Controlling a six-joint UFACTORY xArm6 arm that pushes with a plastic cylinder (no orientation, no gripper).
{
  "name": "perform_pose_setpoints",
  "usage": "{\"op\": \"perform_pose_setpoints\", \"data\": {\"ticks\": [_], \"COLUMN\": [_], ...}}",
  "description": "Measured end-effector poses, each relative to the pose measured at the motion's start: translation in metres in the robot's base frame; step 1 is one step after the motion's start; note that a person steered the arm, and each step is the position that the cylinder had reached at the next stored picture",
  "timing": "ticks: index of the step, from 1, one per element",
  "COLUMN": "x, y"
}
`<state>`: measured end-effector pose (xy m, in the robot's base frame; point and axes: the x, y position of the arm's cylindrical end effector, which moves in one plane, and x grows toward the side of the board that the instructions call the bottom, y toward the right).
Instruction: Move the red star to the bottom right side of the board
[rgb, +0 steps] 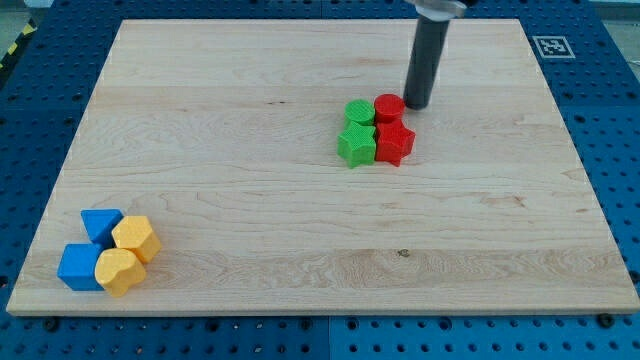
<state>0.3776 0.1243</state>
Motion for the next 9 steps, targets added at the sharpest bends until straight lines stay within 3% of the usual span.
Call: {"op": "perform_pose_setpoints", "data": {"ticks": [5,7,9], "x": [0.004,0.025,0.023], "y": [0.004,0.002,-0.051]}}
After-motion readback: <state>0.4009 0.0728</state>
